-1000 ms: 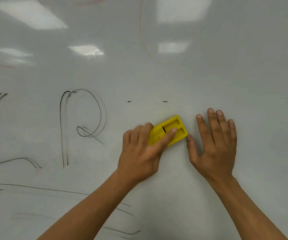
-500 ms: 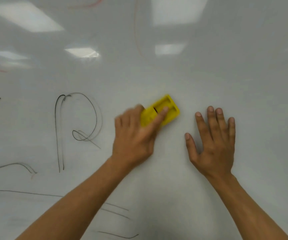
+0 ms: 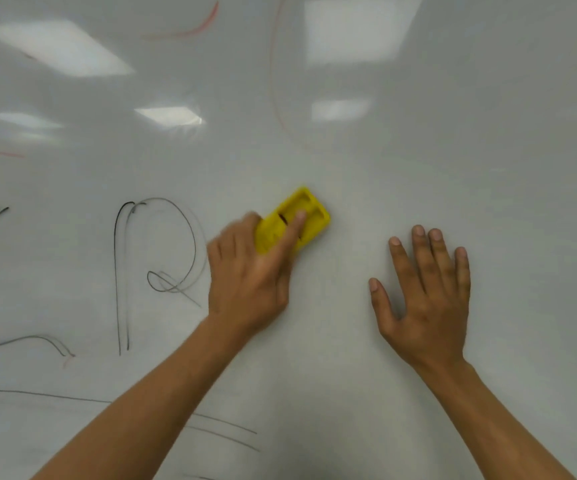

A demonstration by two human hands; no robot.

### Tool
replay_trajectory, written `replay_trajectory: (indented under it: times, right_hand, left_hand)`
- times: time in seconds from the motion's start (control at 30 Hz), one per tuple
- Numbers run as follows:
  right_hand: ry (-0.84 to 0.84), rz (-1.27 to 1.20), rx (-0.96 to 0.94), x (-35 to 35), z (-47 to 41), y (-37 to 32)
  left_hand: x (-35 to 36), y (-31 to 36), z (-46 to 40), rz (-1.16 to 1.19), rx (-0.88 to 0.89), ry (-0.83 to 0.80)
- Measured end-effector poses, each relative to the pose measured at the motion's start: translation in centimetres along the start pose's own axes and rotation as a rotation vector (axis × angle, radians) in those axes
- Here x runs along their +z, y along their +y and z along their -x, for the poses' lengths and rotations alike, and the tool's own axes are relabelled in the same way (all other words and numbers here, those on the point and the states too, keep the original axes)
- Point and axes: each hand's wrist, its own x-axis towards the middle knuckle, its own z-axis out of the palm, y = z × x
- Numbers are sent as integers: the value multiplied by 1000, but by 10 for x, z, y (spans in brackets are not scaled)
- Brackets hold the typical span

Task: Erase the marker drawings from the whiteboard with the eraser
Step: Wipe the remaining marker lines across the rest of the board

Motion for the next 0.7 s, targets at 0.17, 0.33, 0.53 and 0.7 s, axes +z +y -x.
replay_trajectory:
  times: [0.17,0.33,0.53,0.7]
  right_hand:
    - [89,-8,-21,-1,-21,9]
    - [60,21,2,3,-62,21]
    - [57,46,12,4,-64,23]
    - [120,79,-9,0,-85,40]
  left_hand:
    - [-2,-10,37,-2,344,-65]
    - [-9,-37,-37,-27,166,-35]
    - [-7,-18,-71,15,15,-2]
    - [-4,-6,-62,4,479,-93]
